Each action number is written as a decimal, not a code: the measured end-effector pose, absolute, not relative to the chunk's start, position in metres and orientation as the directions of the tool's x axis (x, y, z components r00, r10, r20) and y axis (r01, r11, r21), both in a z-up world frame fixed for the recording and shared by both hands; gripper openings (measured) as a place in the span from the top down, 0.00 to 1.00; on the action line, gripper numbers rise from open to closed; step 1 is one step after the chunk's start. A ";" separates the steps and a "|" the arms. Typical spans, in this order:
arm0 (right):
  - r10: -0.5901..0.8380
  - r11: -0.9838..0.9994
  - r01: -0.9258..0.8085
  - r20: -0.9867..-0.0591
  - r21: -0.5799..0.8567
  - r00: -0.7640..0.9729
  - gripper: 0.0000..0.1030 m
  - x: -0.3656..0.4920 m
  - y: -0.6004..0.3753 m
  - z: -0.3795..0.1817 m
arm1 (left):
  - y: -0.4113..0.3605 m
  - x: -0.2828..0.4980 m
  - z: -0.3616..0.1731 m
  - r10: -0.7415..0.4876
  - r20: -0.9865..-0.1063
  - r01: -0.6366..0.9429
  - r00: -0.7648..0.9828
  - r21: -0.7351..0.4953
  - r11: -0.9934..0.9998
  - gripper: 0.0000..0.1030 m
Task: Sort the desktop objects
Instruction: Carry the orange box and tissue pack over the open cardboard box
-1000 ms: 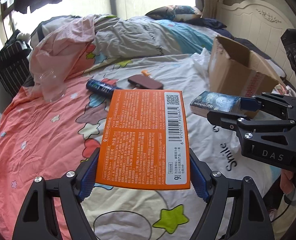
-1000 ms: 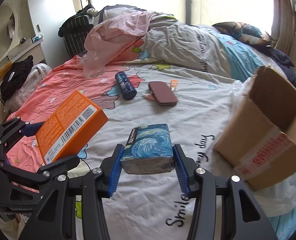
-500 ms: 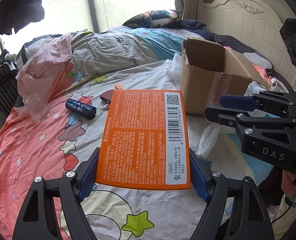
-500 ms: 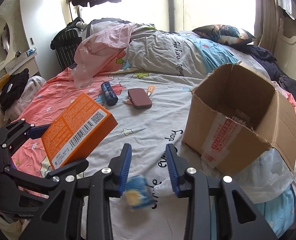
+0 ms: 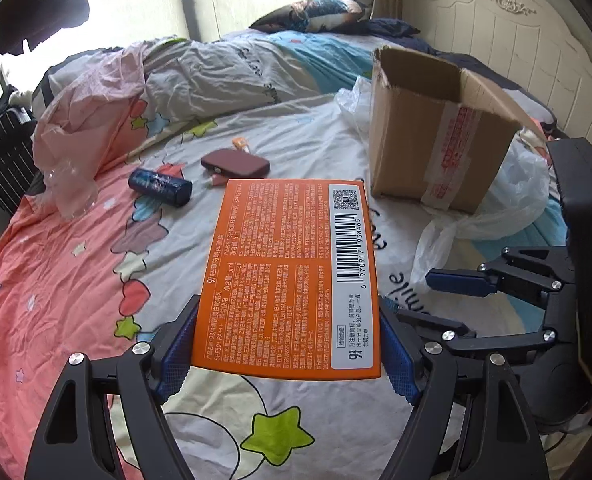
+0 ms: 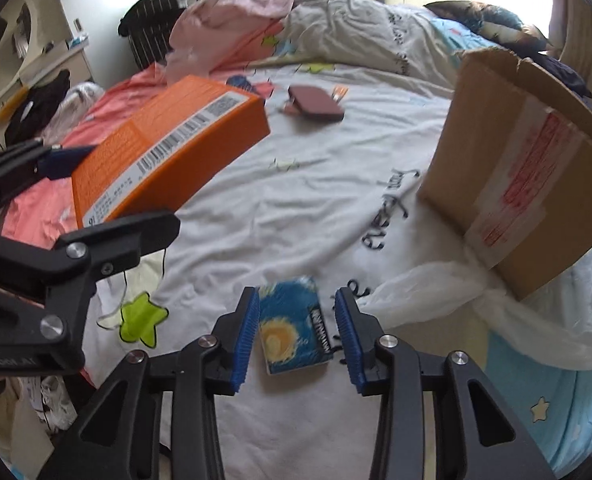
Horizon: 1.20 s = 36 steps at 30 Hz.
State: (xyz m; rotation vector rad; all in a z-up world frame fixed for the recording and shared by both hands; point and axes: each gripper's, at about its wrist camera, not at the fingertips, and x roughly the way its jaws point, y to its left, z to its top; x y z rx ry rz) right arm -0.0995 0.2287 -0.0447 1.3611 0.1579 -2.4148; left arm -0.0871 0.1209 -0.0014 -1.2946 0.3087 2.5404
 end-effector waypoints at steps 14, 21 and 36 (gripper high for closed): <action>-0.234 -0.934 0.350 -0.862 0.071 -0.450 0.43 -0.102 0.227 -0.067 | 0.111 -0.066 -0.038 0.153 -0.849 -0.334 -0.507 0.030 -0.942 0.21; -0.229 -0.933 0.353 -0.869 0.069 -0.438 0.42 -0.103 0.224 -0.074 | 0.107 -0.061 -0.054 0.157 -0.865 -0.327 -0.476 0.008 -0.945 0.21; -0.210 -0.931 0.360 -0.889 0.055 -0.407 0.42 -0.117 0.217 -0.100 | 0.098 -0.056 -0.070 0.157 -0.878 -0.316 -0.451 -0.008 -0.949 0.21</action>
